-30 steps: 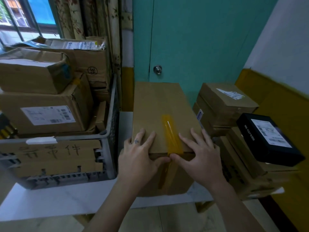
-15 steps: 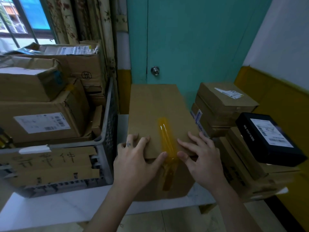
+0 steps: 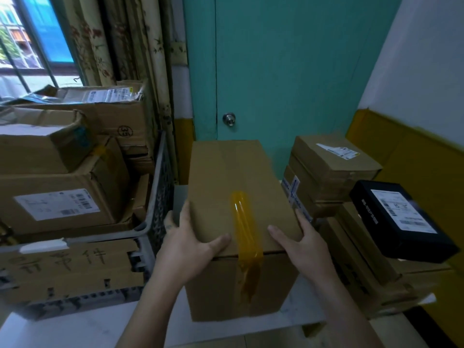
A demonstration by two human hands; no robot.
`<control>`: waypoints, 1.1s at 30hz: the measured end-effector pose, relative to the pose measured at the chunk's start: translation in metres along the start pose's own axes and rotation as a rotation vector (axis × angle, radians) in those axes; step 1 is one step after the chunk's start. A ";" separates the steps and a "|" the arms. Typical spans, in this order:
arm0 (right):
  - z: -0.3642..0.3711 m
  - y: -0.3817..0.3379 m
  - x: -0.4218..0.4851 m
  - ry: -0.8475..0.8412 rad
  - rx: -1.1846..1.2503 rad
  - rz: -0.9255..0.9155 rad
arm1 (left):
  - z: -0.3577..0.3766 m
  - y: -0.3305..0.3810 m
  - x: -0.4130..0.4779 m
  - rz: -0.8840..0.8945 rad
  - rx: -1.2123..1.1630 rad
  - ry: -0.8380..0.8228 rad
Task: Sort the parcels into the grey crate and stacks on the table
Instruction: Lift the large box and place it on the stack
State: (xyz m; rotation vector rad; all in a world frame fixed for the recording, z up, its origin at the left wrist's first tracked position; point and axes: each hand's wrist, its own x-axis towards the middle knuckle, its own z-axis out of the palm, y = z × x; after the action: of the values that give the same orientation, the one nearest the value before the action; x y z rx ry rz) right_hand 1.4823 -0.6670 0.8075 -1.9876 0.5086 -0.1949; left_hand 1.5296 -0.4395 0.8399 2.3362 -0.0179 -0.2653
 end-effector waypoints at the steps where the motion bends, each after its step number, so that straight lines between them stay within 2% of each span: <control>1: 0.000 0.000 0.002 -0.003 0.001 0.013 | -0.001 0.002 0.002 -0.005 -0.001 -0.046; 7: -0.002 0.003 0.006 -0.011 0.093 0.083 | 0.001 -0.003 0.007 -0.090 -0.279 -0.093; 10: -0.004 -0.001 0.006 -0.054 0.187 0.130 | 0.003 -0.005 0.008 -0.061 -0.266 -0.062; 21: -0.003 0.000 0.000 -0.103 0.281 0.020 | 0.009 -0.020 0.006 0.077 -0.366 0.052; 28: 0.005 0.026 -0.007 -0.110 0.248 -0.008 | 0.021 -0.035 0.000 0.096 -0.443 0.005; 33: 0.016 0.046 -0.005 -0.122 0.213 -0.012 | 0.036 -0.047 0.004 0.075 -0.438 0.040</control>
State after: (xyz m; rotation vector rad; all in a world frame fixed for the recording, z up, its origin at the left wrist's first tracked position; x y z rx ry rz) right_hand 1.4713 -0.6698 0.7595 -1.7829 0.3813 -0.1287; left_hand 1.5234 -0.4318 0.7814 1.9007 -0.0249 -0.1648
